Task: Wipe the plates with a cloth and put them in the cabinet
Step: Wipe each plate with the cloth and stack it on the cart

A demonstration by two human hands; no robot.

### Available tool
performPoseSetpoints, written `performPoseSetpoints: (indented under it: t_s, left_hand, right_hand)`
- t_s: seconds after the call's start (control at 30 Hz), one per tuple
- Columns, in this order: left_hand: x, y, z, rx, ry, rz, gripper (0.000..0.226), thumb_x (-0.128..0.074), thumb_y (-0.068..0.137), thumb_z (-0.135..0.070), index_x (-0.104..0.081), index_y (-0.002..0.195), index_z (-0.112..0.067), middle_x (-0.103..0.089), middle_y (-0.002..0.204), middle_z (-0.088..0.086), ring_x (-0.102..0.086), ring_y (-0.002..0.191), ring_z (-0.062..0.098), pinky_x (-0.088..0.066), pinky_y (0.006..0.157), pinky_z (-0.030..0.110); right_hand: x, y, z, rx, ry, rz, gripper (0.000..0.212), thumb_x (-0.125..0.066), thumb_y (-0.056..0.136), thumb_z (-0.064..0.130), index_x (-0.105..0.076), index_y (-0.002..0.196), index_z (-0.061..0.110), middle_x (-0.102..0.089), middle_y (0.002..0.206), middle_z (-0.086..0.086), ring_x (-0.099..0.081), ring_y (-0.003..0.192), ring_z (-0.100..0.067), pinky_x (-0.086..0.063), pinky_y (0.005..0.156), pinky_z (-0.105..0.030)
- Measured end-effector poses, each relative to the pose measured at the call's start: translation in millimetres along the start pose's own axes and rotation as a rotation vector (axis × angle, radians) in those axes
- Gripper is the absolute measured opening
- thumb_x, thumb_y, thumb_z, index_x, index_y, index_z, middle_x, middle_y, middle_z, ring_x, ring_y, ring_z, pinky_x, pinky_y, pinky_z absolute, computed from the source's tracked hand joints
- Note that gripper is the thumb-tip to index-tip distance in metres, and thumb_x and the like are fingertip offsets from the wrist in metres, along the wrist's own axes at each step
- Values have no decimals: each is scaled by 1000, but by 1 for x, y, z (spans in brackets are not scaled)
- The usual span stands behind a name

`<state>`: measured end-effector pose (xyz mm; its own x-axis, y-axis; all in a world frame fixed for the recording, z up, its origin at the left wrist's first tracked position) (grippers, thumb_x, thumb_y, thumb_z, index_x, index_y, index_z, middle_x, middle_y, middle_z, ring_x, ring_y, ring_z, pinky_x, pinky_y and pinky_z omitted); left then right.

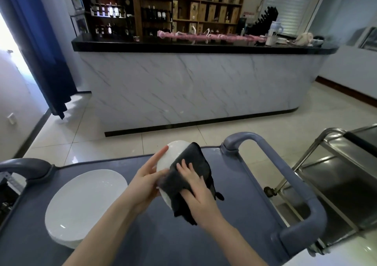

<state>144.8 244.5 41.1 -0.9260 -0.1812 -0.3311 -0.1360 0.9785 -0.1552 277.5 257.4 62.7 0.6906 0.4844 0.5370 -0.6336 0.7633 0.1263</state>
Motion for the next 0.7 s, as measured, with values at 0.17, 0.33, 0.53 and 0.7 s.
performPoseSetpoints:
  t_s: [0.17, 0.33, 0.53, 0.7]
  left_hand:
    - [5, -5, -1, -20, -32, -3, 56, -58, 97, -3, -64, 129, -47, -72, 119, 12, -75, 87, 22, -60, 64, 30]
    - [-3, -12, -4, -9, -22, 57, 61, -80, 79, -15, -65, 126, -52, -74, 116, 13, -73, 97, 28, -61, 70, 40]
    - [14, -21, 0, -11, -34, 19, 66, -84, 77, -18, -62, 130, -51, -74, 114, 9, -73, 92, 25, -60, 68, 37]
    - [31, -26, -6, -41, -70, -33, 67, -83, 75, -20, -62, 132, -47, -71, 121, 10, -73, 95, 27, -59, 67, 37]
  right_hand:
    - [-6, -5, 10, 80, -28, 53, 58, -42, 103, 15, -24, 142, 53, -14, 157, 30, 3, 144, 13, 9, 120, -32]
    - [17, 26, 9, 45, 65, -44, 54, -40, 104, 16, -28, 136, 58, -16, 156, 31, 1, 145, 12, 10, 120, -34]
    - [43, 38, -22, -56, 209, -106, 55, -46, 103, 17, -32, 124, 66, -28, 154, 22, -21, 144, 0, -14, 123, -44]
    - [24, -3, -59, -230, 388, -111, 52, -50, 101, 18, -34, 129, 60, -39, 151, 18, -31, 143, -8, -27, 117, -28]
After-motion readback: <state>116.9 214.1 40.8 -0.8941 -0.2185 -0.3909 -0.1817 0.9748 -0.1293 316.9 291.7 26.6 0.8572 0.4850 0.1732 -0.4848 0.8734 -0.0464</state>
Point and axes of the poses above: each hand's wrist, its own y-axis towards the middle knuckle, its own x-axis out of the back of the hand, z = x × y, the point moved 9 cm from there along y, towards the middle knuckle
